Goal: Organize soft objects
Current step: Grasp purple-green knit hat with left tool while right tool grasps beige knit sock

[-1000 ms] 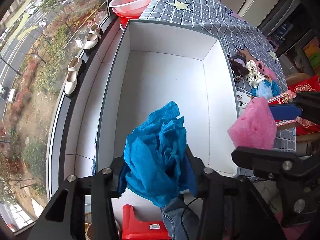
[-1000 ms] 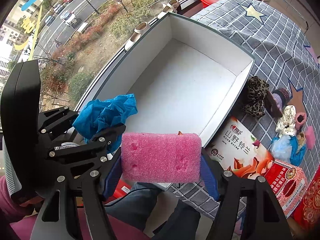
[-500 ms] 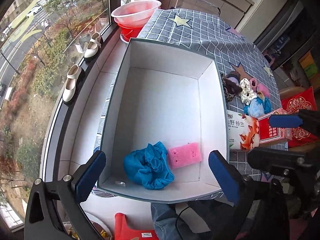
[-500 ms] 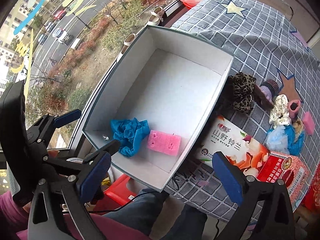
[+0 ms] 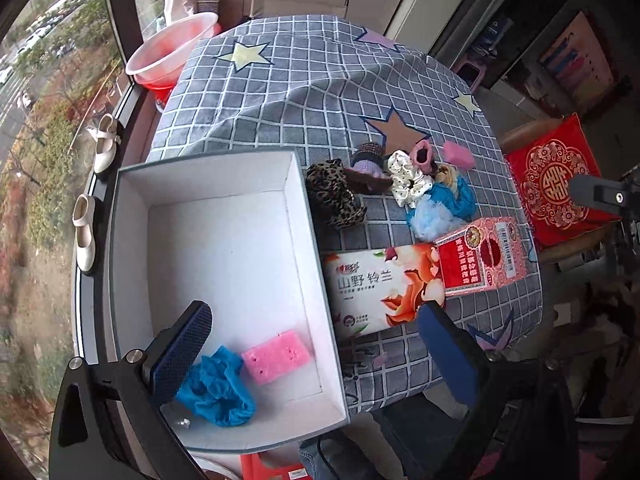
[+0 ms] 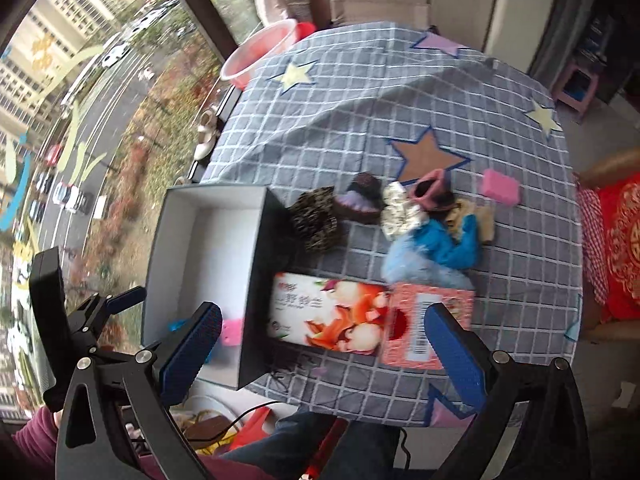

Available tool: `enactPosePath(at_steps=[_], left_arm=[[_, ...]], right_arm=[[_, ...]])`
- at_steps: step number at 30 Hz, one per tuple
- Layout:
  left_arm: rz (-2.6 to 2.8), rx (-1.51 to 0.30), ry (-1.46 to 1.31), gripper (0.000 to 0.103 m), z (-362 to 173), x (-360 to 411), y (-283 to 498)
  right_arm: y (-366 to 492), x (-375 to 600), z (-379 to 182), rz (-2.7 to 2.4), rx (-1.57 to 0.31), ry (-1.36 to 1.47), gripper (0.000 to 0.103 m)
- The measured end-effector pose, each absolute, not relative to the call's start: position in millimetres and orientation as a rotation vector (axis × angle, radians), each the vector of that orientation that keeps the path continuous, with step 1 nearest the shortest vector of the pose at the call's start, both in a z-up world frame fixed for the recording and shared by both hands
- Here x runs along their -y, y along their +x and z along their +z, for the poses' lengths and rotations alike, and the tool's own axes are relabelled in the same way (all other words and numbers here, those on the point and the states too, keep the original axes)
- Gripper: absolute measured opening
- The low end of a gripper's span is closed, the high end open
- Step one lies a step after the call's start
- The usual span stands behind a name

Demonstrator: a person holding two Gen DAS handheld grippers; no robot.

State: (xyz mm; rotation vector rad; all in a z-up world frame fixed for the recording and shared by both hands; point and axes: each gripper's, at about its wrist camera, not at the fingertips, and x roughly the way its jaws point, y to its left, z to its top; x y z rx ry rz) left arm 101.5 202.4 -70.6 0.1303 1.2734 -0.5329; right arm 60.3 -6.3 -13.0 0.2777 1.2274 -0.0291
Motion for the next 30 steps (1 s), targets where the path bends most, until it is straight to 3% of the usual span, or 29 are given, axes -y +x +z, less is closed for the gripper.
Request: enactPosePath(at_steps=[7,16,28,30], left_arm=[[-0.548,-1.275,0.273,0.103,-75.6,-120.6,146.5],[-0.531,-1.409,0.462,0.102,-165.7,-20.5,211.7],[-0.48,-1.544,0.592,0.093,-245.1,25.9,235.9],[-0.49,-1.563,0.592,0.087,-251.6,30.1,237.3]], right_arm=[[56.1,121.9,-47.6,-0.204,-1.272,0.47,0.102],[66.2,197.5,-124.7,-0.257,-1.379,0.62,0.102],[142.2,241.0,-215.4,-0.254,-1.448,0.671,0.102],[158.5,231.0,-228.1,-0.212,-1.484,0.632,0.102]])
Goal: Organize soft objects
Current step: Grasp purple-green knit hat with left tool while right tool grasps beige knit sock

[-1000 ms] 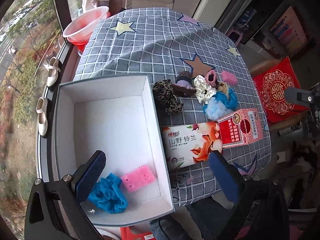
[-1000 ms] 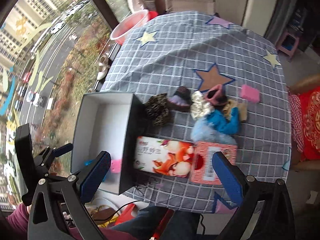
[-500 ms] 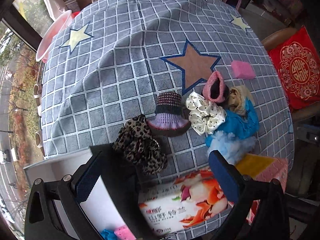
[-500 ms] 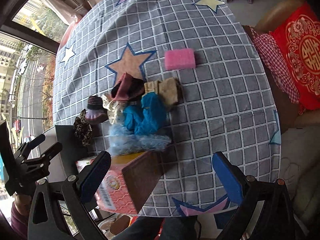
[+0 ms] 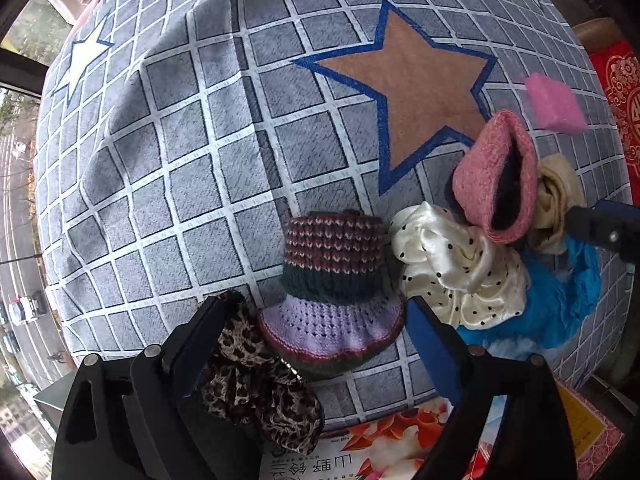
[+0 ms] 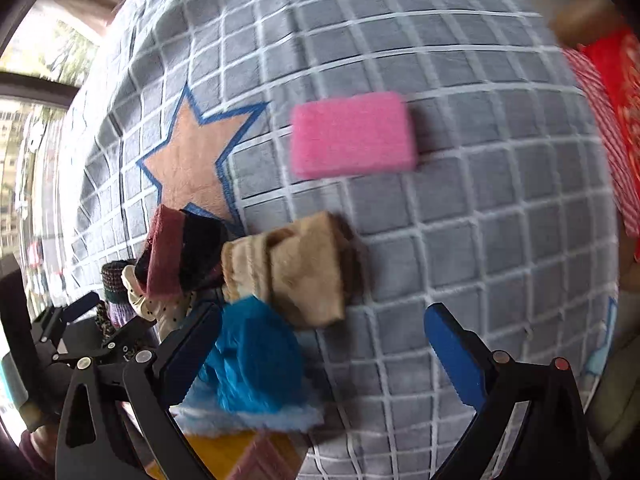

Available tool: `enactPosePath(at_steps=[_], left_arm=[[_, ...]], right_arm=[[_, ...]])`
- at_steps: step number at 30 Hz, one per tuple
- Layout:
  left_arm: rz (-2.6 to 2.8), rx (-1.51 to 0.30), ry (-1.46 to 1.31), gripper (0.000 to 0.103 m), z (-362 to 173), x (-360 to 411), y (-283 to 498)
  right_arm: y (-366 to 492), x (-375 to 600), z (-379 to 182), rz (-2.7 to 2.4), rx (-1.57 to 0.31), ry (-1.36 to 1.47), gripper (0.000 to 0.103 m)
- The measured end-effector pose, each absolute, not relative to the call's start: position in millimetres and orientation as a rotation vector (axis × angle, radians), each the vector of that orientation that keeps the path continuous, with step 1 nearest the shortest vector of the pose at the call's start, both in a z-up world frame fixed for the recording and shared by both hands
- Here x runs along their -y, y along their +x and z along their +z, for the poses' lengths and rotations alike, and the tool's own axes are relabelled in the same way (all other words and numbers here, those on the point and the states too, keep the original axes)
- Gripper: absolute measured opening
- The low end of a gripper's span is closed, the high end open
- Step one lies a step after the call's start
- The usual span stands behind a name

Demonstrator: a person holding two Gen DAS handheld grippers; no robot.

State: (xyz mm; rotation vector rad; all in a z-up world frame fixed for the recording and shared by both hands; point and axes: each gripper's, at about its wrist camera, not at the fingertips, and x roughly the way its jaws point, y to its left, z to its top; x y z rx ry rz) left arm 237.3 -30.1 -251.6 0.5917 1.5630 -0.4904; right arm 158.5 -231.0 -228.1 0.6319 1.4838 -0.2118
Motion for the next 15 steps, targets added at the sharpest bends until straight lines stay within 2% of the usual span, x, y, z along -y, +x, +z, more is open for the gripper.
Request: enactPosePath(at_steps=[3,5,11,15], left_arm=[[-0.527,-1.577,0.603,0.069,-256.9,41.4,235.9],[-0.535,-1.57,0.62,0.065,-258.3,48.2,235.0],[-0.545,-1.603,0.527,0.063,-259.3,43.3,249.4],[-0.57,-1.607,0.515,0.063,-261.5,39.3,259.1]], right_arm=[[176.3,216.3,-248.3,-0.177,-1.556,0.549,0.102],[178.7,216.0,-255.2,-0.207,-1.577,0.482,0.102],[144.2,281.3,-252.0,-0.42,-1.547,0.488,0.102],[117.7,318.8,-250.5,-0.402,-1.5,0.675,0.102]])
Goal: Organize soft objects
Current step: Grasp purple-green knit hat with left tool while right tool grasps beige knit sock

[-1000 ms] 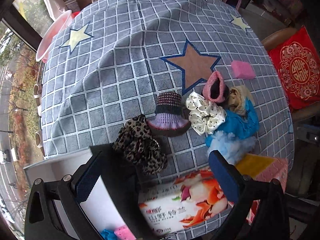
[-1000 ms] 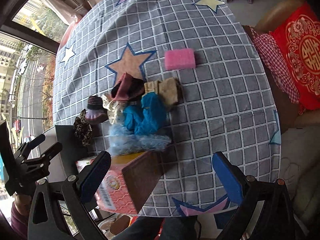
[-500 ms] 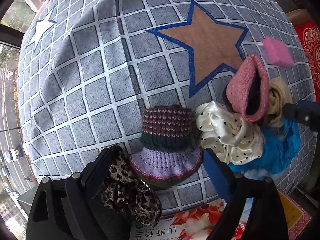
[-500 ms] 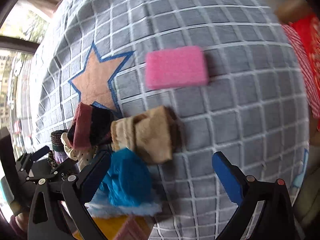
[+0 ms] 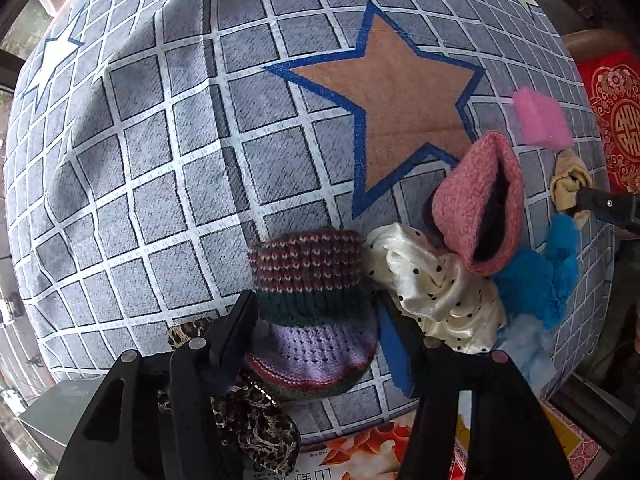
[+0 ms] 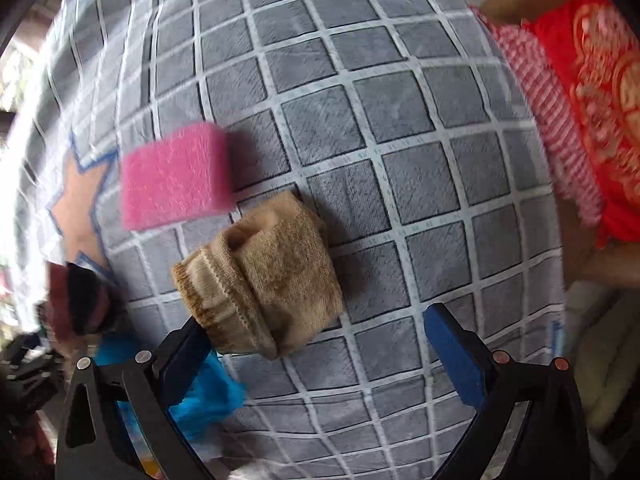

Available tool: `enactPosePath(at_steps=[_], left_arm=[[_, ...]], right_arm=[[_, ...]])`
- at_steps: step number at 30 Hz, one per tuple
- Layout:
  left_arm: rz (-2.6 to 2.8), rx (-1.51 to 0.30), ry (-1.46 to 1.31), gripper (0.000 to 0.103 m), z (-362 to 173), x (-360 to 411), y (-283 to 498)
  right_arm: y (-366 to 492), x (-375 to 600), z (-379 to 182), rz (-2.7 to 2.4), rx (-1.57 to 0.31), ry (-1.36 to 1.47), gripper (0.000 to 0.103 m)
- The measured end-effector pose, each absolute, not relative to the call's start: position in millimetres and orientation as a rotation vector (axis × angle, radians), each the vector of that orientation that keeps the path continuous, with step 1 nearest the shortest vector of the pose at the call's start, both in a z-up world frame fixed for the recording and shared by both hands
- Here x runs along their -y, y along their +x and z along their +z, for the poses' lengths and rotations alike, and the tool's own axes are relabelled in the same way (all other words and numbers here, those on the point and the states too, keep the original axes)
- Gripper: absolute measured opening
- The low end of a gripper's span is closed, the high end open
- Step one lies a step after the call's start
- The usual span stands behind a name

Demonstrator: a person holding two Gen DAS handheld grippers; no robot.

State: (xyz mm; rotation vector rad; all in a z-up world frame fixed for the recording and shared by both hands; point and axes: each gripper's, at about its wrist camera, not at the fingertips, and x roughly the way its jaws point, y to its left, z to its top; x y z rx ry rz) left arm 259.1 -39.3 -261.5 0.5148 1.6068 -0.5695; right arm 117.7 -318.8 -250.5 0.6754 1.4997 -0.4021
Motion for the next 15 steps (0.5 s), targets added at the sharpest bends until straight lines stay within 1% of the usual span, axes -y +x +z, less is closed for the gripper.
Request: enactPosePath(at_steps=[3,8,10,12,13,14,15], left_arm=[[-0.584,-1.601,0.526,0.063,-263.8,46.7,260.5],[-0.579,-1.612,0.495,0.063,-266.5,51.2,266.2],[-0.583,-1.608,0.472,0.058,-266.3,47.9,264.3],[-0.586,-1.594,0.471,0.047,-262.8,39.5,264.3],[-0.586,-1.584,0.47,0.044,-259.8,37.0,264.6],[-0.584,-1.569,0.467,0.041,-254.6,32.3,264.7],[-0.58,-1.55,0.465,0.04,-248.0,25.9,263.7]], right_arm=[[119.3,319.6,-247.7,-0.333,-1.463,0.72,0.102],[142.6,301.0,-256.0,-0.288,-1.501,0.613,0.102],[148.9,292.0,-255.8,-0.304,-1.516,0.531,0.102],[145.5,288.8,-255.5,-0.307,-1.518,0.514,0.102],[142.9,289.5,-254.7,-0.312,-1.521,0.514,0.097],[143.1,284.0,-253.1,-0.32,-1.518,0.501,0.084],[141.2,275.5,-248.1,-0.328,-1.512,0.472,0.076]])
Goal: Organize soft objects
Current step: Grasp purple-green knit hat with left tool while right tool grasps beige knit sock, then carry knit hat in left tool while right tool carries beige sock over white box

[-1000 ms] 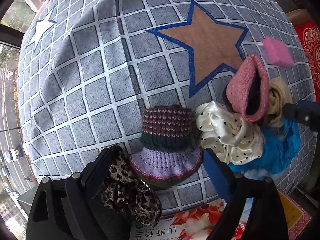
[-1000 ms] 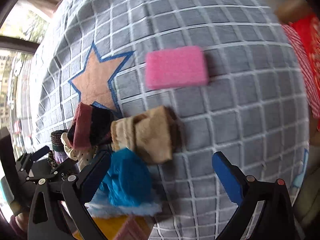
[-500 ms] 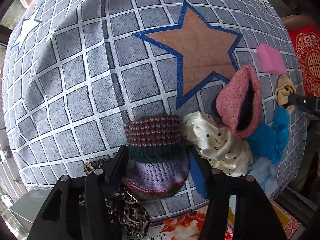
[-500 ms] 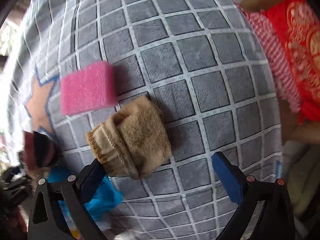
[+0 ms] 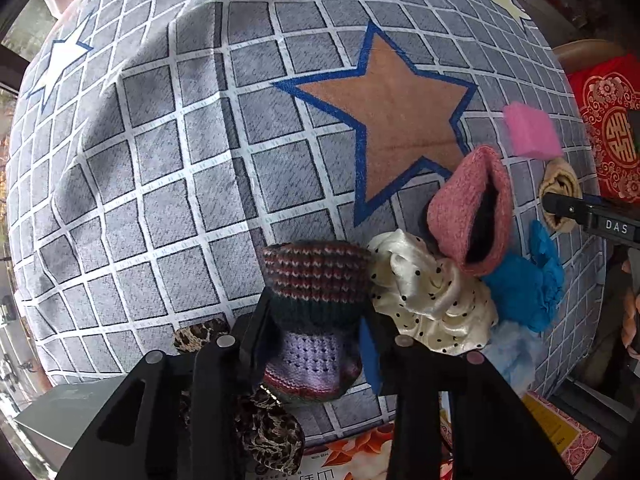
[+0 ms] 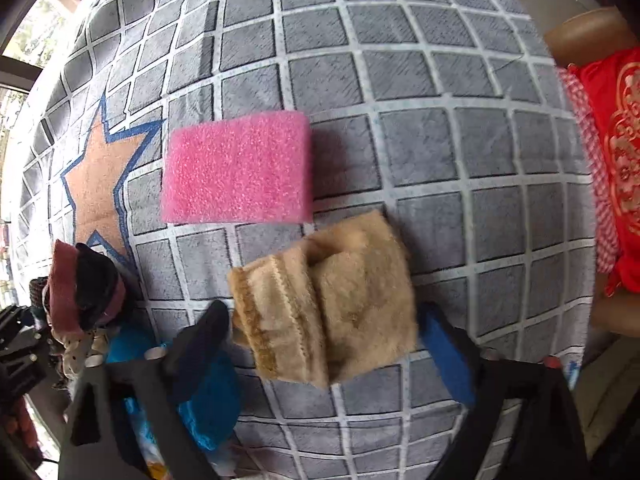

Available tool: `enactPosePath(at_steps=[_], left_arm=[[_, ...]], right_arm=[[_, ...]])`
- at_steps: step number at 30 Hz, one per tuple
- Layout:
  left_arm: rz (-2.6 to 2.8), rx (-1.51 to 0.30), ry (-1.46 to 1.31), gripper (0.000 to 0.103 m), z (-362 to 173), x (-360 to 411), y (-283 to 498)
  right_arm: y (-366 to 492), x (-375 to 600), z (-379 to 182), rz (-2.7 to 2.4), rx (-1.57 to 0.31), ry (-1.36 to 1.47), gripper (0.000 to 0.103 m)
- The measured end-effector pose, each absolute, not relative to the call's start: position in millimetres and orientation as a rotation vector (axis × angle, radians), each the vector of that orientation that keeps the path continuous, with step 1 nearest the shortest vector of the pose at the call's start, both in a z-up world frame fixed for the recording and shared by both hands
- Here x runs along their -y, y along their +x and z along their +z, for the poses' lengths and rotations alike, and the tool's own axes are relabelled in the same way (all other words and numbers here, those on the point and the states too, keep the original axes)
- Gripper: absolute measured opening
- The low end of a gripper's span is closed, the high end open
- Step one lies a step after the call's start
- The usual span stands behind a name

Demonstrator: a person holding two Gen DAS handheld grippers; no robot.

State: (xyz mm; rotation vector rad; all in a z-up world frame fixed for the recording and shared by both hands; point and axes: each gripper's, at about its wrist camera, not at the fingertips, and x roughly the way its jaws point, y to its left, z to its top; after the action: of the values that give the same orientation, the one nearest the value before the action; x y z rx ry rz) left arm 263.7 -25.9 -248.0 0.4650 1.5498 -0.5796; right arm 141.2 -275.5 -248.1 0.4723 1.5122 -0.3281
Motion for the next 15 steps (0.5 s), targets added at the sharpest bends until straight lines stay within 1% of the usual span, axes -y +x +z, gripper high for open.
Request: enactPosePath(at_steps=[2,3,9,15], left_arm=[[-0.571,-1.51,0.464,0.04,-237.3,20.7,263.3],[-0.568,-1.491,0.459,0.04,-230.4,19.3,262.3],[-0.569,-1.382,0.447,0.04,-185.4,13.6,249.5],[-0.577,-1.342,0.426,0.04,-151.7,14.8,225.5]], right_arm=[[133.0,274.3,-239.3,-0.288,-1.487,0.478,0.042],[129.7,275.8,-235.4,-0.272,-1.477,0.499,0.039],[115.4,272.2,-196.0,-0.208,-1.379,0.553,0.039],[100.7,264.2,-157.3,-0.169,-1.319,0.568,0.039]])
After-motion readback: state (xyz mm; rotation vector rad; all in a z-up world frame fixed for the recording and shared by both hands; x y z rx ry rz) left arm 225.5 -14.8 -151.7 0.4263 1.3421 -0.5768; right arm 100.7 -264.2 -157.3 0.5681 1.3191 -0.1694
